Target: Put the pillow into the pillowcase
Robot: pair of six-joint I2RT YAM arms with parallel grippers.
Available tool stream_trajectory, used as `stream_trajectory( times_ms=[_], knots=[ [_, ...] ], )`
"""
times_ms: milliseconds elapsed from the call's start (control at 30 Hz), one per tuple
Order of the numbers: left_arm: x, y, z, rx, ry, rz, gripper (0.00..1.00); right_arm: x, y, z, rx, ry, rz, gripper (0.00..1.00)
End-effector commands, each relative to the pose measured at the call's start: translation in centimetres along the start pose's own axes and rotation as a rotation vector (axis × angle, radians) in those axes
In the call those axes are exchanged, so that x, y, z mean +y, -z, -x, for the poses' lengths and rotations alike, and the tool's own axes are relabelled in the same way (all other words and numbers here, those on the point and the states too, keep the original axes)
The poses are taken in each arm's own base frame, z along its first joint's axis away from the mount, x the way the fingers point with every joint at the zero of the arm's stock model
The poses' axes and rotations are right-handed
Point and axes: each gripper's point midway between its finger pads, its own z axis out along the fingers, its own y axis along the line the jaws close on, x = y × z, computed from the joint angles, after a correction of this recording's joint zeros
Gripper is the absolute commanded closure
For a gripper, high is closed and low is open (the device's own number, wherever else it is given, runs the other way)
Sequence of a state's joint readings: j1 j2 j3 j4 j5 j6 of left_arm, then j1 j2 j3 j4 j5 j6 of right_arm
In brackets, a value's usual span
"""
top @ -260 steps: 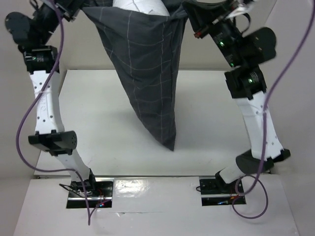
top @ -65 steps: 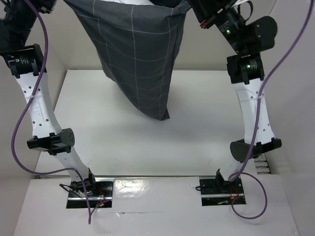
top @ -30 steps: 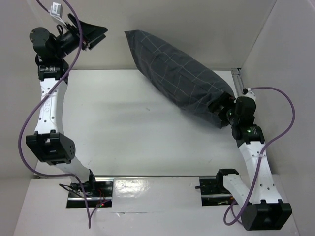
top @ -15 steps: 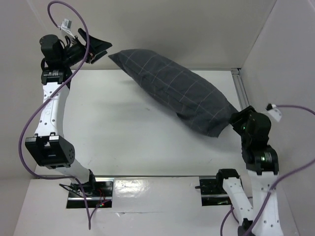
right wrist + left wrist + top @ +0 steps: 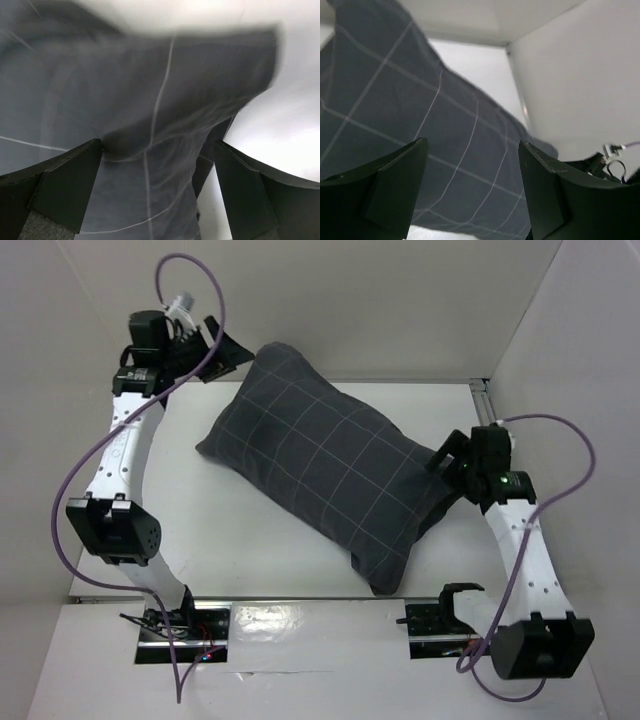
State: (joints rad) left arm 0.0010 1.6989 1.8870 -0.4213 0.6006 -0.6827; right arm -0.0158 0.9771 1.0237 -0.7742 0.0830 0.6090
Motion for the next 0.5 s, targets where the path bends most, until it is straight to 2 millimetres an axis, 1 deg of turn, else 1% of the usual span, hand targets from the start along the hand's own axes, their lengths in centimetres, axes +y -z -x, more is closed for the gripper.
stream_trajectory(
  times_ms=[0, 33, 67, 100, 133, 167, 200, 233, 267, 300, 333, 400, 433, 467],
  knots=[
    [2.3, -1.9, -5.0, 0.137, -0.079, 0.095, 0.15, 1.0, -1.2, -2.6, 0.092, 0.016, 0.097, 0.01],
    [2.8, -2.3, -6.2, 0.163, -0.083, 0.110, 0.15, 1.7, -1.5, -3.4, 0.121, 0.016, 0.151, 0.01],
    [4.1, -3.1, -7.0, 0.166, -0.095, 0.147, 0.16, 2.2, -1.8, -3.9, 0.134, 0.003, 0.182, 0.03],
    [5.0, -3.9, -9.5, 0.212, -0.083, 0.170, 0.17, 2.4, -2.7, -4.6, 0.143, 0.003, 0.212, 0.05],
    [5.6, -4.9, -10.0, 0.203, -0.095, 0.164, 0.19, 2.9, -3.2, -5.3, 0.173, -0.007, 0.249, 0.05],
    [6.7, -4.9, -11.5, 0.235, -0.075, 0.184, 0.20, 3.1, -3.8, -5.8, 0.188, -0.007, 0.269, 0.05],
    [7.7, -5.6, -13.3, 0.253, -0.064, 0.183, 0.22, 3.9, -4.9, -5.7, 0.188, -0.014, 0.301, 0.05],
    [8.5, -5.7, -14.0, 0.257, -0.046, 0.198, 0.23, 4.0, -5.5, -6.6, 0.222, -0.015, 0.324, 0.06],
    [9.4, -5.7, -15.4, 0.270, -0.044, 0.227, 0.23, 4.1, -6.2, -6.6, 0.221, -0.015, 0.325, 0.06],
    [9.8, -5.7, -16.0, 0.278, -0.039, 0.232, 0.23, 4.5, -6.9, -6.7, 0.229, -0.004, 0.345, 0.06],
    [10.2, -5.6, -16.5, 0.290, -0.033, 0.240, 0.23, 4.8, -8.4, -6.7, 0.235, 0.005, 0.352, 0.06],
    [10.7, -5.3, -17.2, 0.299, -0.027, 0.256, 0.23, 5.1, -10.1, -6.1, 0.224, 0.043, 0.349, 0.06],
    [11.3, -4.9, -18.2, 0.319, -0.015, 0.268, 0.23, 4.8, -11.9, -6.3, 0.244, 0.047, 0.315, 0.04],
    [11.3, -4.5, -18.6, 0.325, -0.012, 0.272, 0.23, 5.8, -12.6, -4.3, 0.198, 0.062, 0.318, 0.04]
  ],
)
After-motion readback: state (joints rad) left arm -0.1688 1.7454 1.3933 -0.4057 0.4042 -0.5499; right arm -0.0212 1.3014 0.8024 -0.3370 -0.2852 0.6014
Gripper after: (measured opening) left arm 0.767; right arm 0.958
